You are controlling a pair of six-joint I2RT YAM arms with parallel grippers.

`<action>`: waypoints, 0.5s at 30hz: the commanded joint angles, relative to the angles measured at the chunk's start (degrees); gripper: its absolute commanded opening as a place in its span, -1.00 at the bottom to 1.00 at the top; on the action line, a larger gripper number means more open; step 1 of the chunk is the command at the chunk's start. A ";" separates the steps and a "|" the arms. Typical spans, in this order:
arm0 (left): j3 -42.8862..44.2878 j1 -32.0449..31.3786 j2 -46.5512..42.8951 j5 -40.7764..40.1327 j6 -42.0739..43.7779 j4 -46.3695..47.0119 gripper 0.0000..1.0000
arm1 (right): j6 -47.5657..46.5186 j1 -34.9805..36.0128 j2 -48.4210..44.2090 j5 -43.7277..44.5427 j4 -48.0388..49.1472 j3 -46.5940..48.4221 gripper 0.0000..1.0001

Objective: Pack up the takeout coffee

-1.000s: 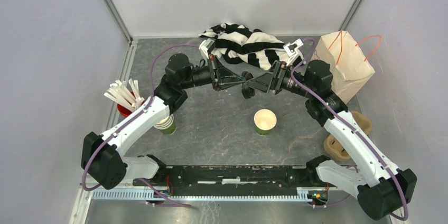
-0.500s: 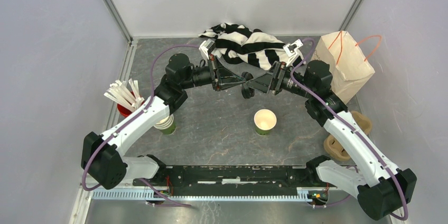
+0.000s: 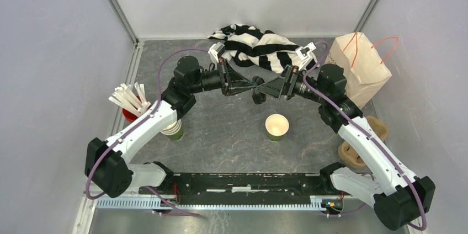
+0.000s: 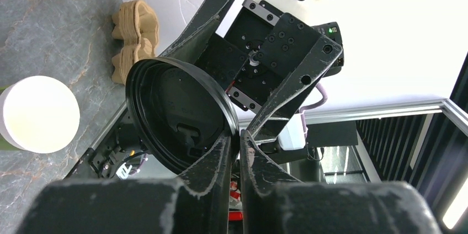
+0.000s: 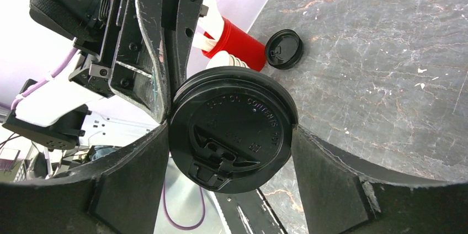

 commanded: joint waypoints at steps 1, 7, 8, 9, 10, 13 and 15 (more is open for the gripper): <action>1.56 -0.30 -0.72 0.81 2.72 -1.32 -0.60 | -0.53 0.29 -1.37 1.21 2.23 -0.36 0.63; 2.14 -0.03 -1.37 0.20 5.20 -4.75 -0.29 | -0.71 0.26 -1.98 2.19 1.33 -0.54 0.62; 2.44 0.15 -1.83 -0.55 6.72 -6.97 -0.19 | -1.09 0.30 -2.14 2.42 -0.39 -0.54 0.62; 2.53 0.40 -2.35 -1.33 8.08 -8.85 -0.08 | -1.60 0.30 -2.29 2.85 -1.47 -0.47 0.62; 2.51 0.79 -2.96 -1.96 9.28 -10.46 0.02 | -2.54 0.23 -2.44 3.32 -3.33 -0.24 0.62; 2.54 2.66 -4.62 -3.19 12.50 -15.70 0.22 | -10.49 -0.07 -2.29 7.03 -15.16 3.73 0.63; 2.64 4.14 -5.83 -4.60 15.36 -19.40 0.34 | -16.48 -0.02 -2.35 10.86 -23.35 6.51 0.64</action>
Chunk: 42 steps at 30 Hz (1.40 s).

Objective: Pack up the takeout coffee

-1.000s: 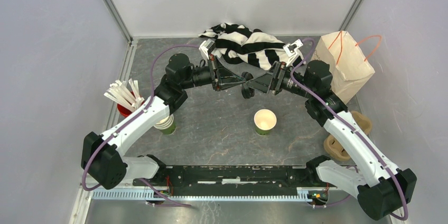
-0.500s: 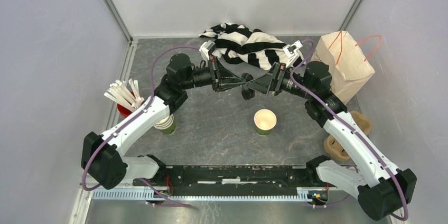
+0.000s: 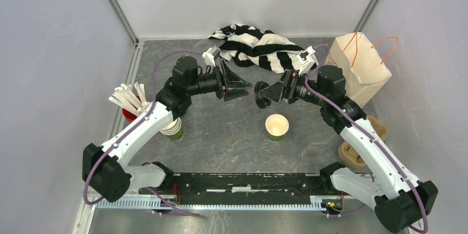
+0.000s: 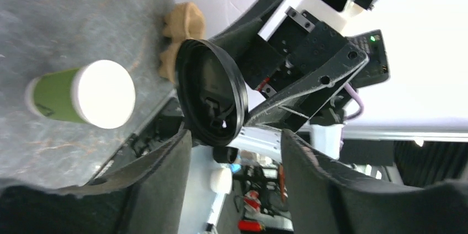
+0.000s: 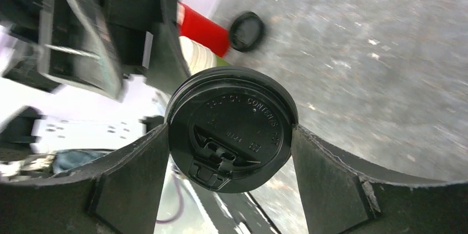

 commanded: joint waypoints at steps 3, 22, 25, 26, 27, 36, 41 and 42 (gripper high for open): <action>2.88 3.84 -5.16 -5.13 12.08 -13.43 0.50 | -18.62 -0.05 -0.83 11.09 -24.35 8.76 0.65; 3.76 4.45 -1.27 -5.65 24.01 -22.31 0.60 | -26.75 16.87 17.56 38.55 -49.52 20.62 0.60; 4.88 4.43 -0.05 -5.69 25.65 -23.63 0.60 | -26.54 20.48 20.09 42.73 -50.90 21.95 0.60; 5.24 4.45 0.29 -5.79 26.13 -23.99 0.60 | -26.52 21.26 20.70 43.55 -50.88 21.92 0.61; 5.59 4.45 0.61 -5.86 26.56 -24.48 0.60 | -26.50 21.77 21.31 44.55 -50.71 21.78 0.60; 9.00 4.53 3.42 -6.41 30.01 -28.25 0.60 | -26.58 23.02 24.06 46.69 -47.52 20.23 0.64; 10.25 4.63 4.66 -6.35 30.73 -28.70 0.61 | -25.92 22.95 24.12 45.94 -46.28 18.76 0.67; 10.40 4.71 4.86 -6.33 30.83 -28.81 0.61 | -25.94 22.94 24.11 45.92 -46.16 18.76 0.68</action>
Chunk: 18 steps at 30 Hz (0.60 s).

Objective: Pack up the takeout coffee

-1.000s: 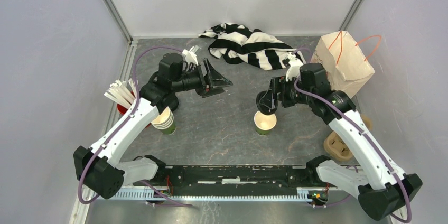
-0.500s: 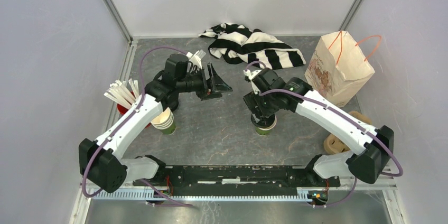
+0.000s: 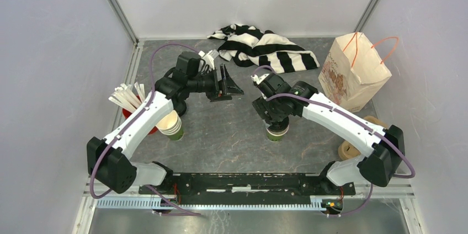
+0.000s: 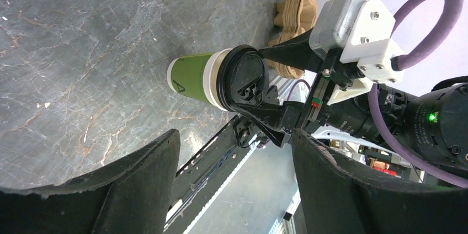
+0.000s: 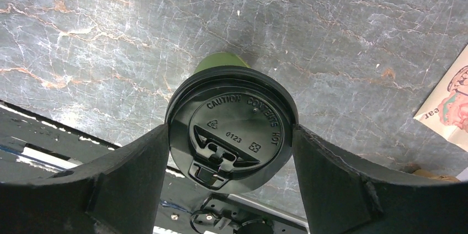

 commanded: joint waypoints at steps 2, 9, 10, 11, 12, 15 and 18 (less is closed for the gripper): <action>3.10 0.54 1.38 -0.09 3.78 -0.56 0.61 | 0.48 -0.03 0.00 0.78 1.75 -0.65 0.69; 3.41 0.72 2.57 0.60 4.13 -0.63 0.61 | 0.81 -0.53 -0.18 -0.35 2.28 -2.28 0.70; 3.48 0.72 2.81 0.81 4.18 -0.69 0.61 | 0.76 -0.53 -0.18 -0.08 2.17 -2.08 0.70; 3.57 0.72 3.04 1.08 4.26 -0.64 0.61 | 0.77 -0.58 0.02 0.03 1.83 -1.94 0.70; 3.71 0.72 3.22 1.36 4.31 -0.74 0.61 | 0.76 -0.60 0.14 0.05 1.76 -1.84 0.69; 3.93 0.72 3.81 1.75 4.55 -0.87 0.62 | 0.86 -0.52 0.08 -0.20 1.86 -2.20 0.70; 4.20 0.80 4.22 1.88 4.75 -1.14 0.62 | 1.03 -0.55 0.04 -0.49 2.13 -2.43 0.70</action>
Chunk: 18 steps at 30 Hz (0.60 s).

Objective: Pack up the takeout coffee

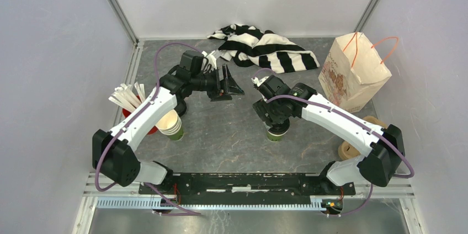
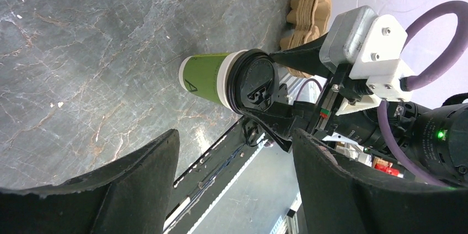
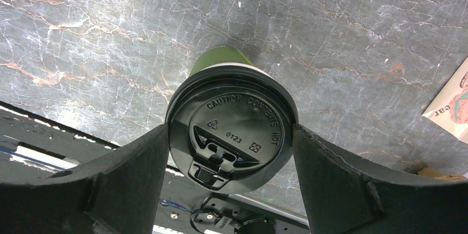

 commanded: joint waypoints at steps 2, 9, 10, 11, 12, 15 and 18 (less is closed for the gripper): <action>2.80 0.28 0.55 1.71 2.74 0.26 0.62 | 0.88 -0.15 -0.08 -0.23 1.42 -0.28 0.70; 3.14 0.33 1.00 1.96 3.20 -0.32 0.62 | 0.79 -0.13 0.28 0.11 1.47 -0.43 0.70; 3.23 0.37 1.01 1.96 3.28 -0.39 0.62 | 0.78 -0.15 0.28 0.15 1.51 -0.50 0.71; 3.29 0.37 1.11 2.02 3.31 -0.50 0.62 | 0.76 -0.16 0.28 0.20 1.56 -0.53 0.71; 3.45 0.37 1.10 2.07 3.43 -0.55 0.62 | 0.76 -0.18 0.37 0.22 1.60 -0.62 0.71; 3.43 0.37 1.09 2.27 3.57 -0.60 0.62 | 1.05 -0.11 0.29 0.04 1.63 -1.03 0.72; 3.44 0.46 0.96 2.36 3.66 -0.70 0.62 | 1.26 -0.21 0.02 0.25 1.61 -1.28 0.71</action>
